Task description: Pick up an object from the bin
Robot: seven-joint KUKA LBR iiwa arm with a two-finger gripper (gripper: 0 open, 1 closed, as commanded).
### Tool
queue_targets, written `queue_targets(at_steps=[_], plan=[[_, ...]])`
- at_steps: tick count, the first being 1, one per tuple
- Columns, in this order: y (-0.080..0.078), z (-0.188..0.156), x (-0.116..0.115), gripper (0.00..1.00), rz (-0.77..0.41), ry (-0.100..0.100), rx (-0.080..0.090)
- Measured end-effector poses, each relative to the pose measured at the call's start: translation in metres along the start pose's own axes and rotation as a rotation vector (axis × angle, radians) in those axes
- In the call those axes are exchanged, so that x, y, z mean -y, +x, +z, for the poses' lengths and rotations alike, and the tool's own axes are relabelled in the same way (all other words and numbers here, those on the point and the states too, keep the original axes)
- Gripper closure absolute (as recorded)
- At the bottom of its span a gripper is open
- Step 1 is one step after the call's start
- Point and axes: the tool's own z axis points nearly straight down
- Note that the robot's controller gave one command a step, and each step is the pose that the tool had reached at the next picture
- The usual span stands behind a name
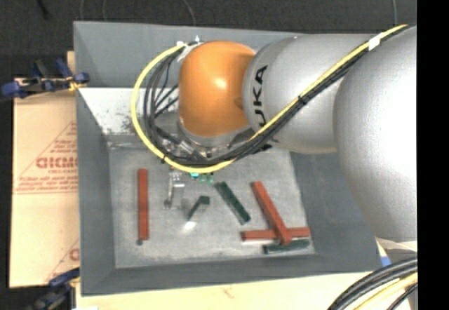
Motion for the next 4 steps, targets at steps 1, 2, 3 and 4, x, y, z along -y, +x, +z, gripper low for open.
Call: queue_targets(at_steps=[1,2,3,4], plan=[[-0.01,0.03,-0.011,0.0,0.069,-0.001,0.007],[0.003,0.068,-0.02,0.0,0.002,0.002,0.0],[0.009,0.086,0.023,0.0,-0.169,-0.001,0.001],[0.009,0.076,0.071,1.0,-0.341,0.0,0.001]])
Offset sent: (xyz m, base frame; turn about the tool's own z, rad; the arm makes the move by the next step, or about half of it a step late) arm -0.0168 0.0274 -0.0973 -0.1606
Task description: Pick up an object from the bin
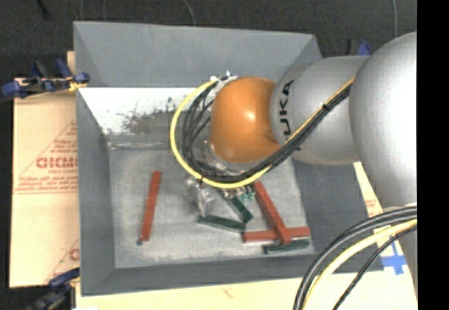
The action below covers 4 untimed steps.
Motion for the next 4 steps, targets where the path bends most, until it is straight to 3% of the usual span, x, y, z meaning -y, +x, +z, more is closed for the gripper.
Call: queue_targets(at_steps=[1,3,4], plan=[[0.0,0.0,0.0,0.0,0.002,0.0,0.0],[0.0,0.0,0.0,0.0,0.001,0.0,-0.001],[0.063,0.015,0.054,1.0,-0.325,0.0,-0.002]])
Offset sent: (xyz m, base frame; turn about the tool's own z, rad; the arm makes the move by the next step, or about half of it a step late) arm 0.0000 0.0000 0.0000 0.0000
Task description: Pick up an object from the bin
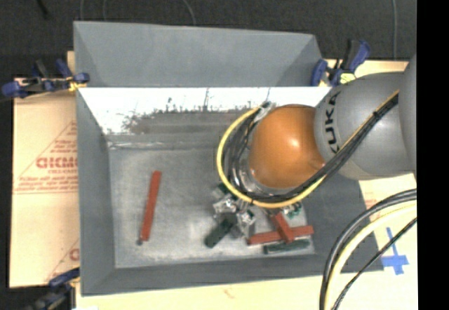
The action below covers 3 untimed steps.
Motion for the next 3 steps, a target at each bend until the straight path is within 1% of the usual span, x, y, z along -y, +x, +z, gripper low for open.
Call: queue_targets(at_steps=[1,2,3], plan=[[0.0,0.0,0.0,1.0,0.0,0.0,0.0],[-0.004,0.003,0.003,1.0,0.007,0.0,0.001],[-0.019,-0.125,-0.012,1.0,-0.051,0.001,0.001]])
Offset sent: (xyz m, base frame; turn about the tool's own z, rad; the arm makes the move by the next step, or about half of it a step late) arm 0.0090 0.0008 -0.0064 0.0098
